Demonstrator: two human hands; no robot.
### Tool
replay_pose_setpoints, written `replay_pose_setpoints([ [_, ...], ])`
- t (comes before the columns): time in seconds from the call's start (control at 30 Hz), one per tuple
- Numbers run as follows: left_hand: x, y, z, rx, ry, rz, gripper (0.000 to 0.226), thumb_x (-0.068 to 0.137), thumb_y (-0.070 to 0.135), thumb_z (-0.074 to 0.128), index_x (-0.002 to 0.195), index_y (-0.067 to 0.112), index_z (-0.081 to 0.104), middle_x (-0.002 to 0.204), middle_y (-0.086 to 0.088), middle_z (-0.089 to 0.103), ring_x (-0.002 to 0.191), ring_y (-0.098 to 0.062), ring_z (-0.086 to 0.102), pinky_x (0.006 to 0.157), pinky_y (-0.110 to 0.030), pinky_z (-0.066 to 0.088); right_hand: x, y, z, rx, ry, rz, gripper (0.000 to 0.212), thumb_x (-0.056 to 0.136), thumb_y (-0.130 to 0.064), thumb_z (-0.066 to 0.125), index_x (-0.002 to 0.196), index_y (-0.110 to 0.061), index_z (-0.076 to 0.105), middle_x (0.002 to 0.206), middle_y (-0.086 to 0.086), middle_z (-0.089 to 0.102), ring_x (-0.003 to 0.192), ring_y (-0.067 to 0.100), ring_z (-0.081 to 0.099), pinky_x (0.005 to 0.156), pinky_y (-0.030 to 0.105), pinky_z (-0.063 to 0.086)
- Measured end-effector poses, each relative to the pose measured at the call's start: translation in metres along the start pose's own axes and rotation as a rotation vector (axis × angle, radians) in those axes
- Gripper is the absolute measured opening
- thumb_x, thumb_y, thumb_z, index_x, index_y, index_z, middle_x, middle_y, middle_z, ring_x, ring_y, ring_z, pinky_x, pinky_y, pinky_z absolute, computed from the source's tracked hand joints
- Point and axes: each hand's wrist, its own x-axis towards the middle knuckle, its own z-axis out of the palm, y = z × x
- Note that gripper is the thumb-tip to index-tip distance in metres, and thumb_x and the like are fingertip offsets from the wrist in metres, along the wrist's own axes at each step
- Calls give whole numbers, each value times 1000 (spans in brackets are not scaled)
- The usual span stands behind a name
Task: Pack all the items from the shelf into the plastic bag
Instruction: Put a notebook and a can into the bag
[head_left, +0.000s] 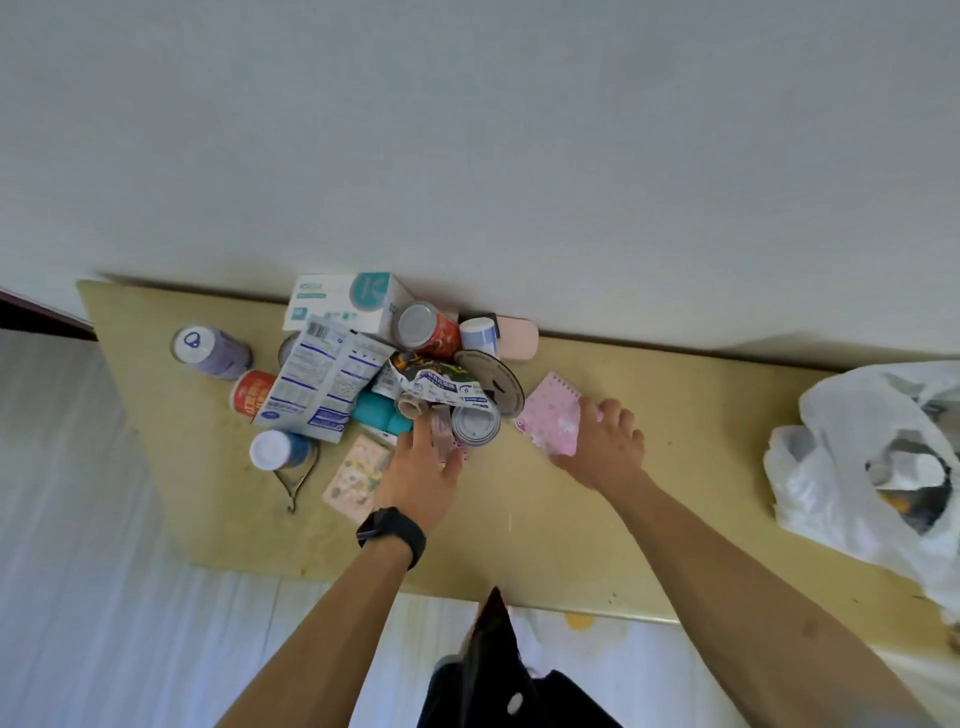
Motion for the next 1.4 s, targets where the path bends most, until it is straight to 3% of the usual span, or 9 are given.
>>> replay_pose_setpoints([
  [0.2,-3,-7,0,-88,-2,-72,62,88,15,57,143,21,30,116,-20,60,101,-41,60,75,-43,49,-25,2,14,84,-59,152,118,59,-67,79,145,-21,13,135,13,36,120,37,43,93,43,43],
  [0.33,-15,-16,2,-135,23,-130,51,89,13,55,136,17,38,121,-17,59,101,-38,61,83,-46,52,-40,5,21,19,-32,227,115,57,-74,77,137,-10,25,131,14,45,122,32,47,96,38,42],
  [0.43,-30,-20,1,-285,35,-216,50,89,12,57,136,13,42,118,-11,60,98,-30,61,82,-38,49,-47,8,20,198,-66,238,100,71,-60,77,135,-7,23,126,14,53,111,33,59,82,39,47],
  [0.6,-68,-24,-2,-599,18,-323,46,88,11,62,132,15,46,114,-5,59,90,-13,57,77,-32,47,-71,30,4,640,-92,169,39,89,-37,67,113,-15,46,111,12,66,89,30,61,74,39,52],
  [0.7,-83,-11,-1,-601,33,-253,42,87,12,65,126,17,50,105,3,60,85,-4,58,72,-28,49,-105,49,-6,909,-32,240,37,89,-36,69,116,-17,52,109,6,68,90,24,66,78,43,58],
  [0.8,-87,16,1,-611,-35,-158,43,87,14,65,127,21,51,99,14,59,84,-5,61,70,-26,50,-145,71,-20,1201,24,361,39,90,-34,68,120,-14,53,107,7,69,86,26,71,60,39,60],
  [0.9,-87,55,4,-639,-105,-61,40,88,16,66,124,25,52,100,15,59,85,-1,60,65,-18,45,-180,95,-34,1337,92,432,28,96,-33,61,114,-12,54,91,10,73,59,29,70,40,27,41],
  [1.0,-88,102,11,-643,-161,64,37,87,19,67,121,26,54,101,21,59,85,6,58,66,-15,44,-205,124,-51,1403,178,491,31,97,-32,58,104,-2,55,60,6,57,36,18,46,36,23,28],
  [1.4,-143,296,77,-569,-395,404,26,88,28,65,112,32,56,103,18,63,84,3,62,60,-7,44,-252,259,-104,1728,512,505,26,98,-33,57,88,-9,54,56,1,44,41,13,34,36,22,24],
])
